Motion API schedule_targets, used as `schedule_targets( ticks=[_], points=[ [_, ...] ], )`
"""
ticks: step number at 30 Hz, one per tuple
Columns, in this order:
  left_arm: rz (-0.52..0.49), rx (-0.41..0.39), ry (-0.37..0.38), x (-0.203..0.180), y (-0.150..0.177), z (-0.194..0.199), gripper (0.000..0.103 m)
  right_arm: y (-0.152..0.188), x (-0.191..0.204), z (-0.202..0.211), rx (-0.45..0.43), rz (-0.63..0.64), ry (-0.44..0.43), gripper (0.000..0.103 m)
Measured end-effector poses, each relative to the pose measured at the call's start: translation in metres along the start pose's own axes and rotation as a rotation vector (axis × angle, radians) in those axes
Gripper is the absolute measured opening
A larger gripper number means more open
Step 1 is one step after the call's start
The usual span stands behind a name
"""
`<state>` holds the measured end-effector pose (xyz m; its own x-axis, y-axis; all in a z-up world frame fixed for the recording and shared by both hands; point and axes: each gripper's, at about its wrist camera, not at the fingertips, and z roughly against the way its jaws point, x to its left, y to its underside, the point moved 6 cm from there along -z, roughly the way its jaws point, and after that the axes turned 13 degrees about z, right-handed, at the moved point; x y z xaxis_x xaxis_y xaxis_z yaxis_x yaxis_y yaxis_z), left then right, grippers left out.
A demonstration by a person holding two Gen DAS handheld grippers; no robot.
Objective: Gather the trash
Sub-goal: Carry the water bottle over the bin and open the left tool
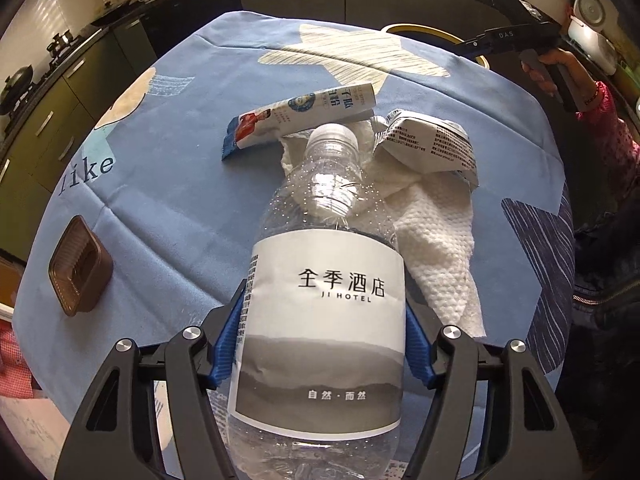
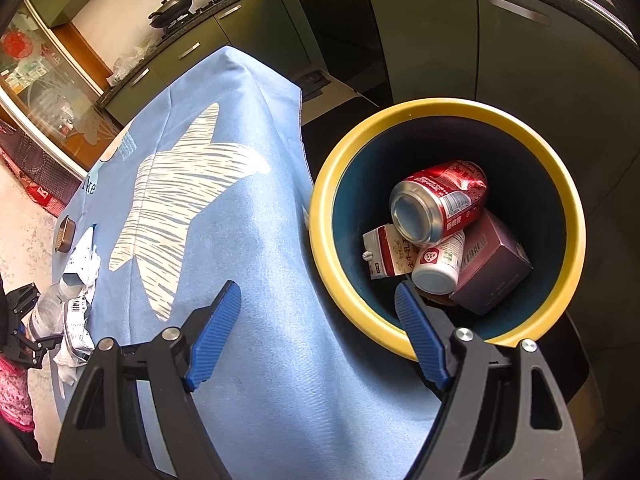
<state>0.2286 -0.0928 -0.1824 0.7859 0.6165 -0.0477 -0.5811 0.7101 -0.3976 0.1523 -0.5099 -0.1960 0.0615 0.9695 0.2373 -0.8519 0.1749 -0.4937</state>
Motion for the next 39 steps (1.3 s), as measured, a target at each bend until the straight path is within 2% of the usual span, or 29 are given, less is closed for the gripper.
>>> schedule_targets(
  ticks=[14,19,21,27,33,39],
  points=[
    [0.052,-0.107,-0.028,-0.007,-0.006,0.036,0.066,0.005,-0.002,0.004,-0.007,-0.006,-0.007,0.075],
    [0.041,-0.148,-0.026,-0.024,-0.028,0.049,0.066,0.003,-0.012,0.021,-0.047,-0.022,0.009,0.075],
    [0.029,-0.162,-0.023,-0.037,-0.044,0.052,0.066,0.004,-0.024,0.037,-0.082,-0.039,0.041,0.075],
    [-0.060,-0.171,0.060,-0.102,-0.109,0.050,0.065,0.018,-0.074,0.079,-0.171,-0.126,0.117,0.075],
    [-0.165,-0.160,0.188,-0.190,-0.184,0.033,0.065,0.042,-0.124,0.098,-0.220,-0.218,0.118,0.075],
    [-0.308,-0.114,0.218,-0.276,-0.248,-0.014,0.065,0.070,-0.163,0.104,-0.235,-0.293,0.109,0.075]
  ],
)
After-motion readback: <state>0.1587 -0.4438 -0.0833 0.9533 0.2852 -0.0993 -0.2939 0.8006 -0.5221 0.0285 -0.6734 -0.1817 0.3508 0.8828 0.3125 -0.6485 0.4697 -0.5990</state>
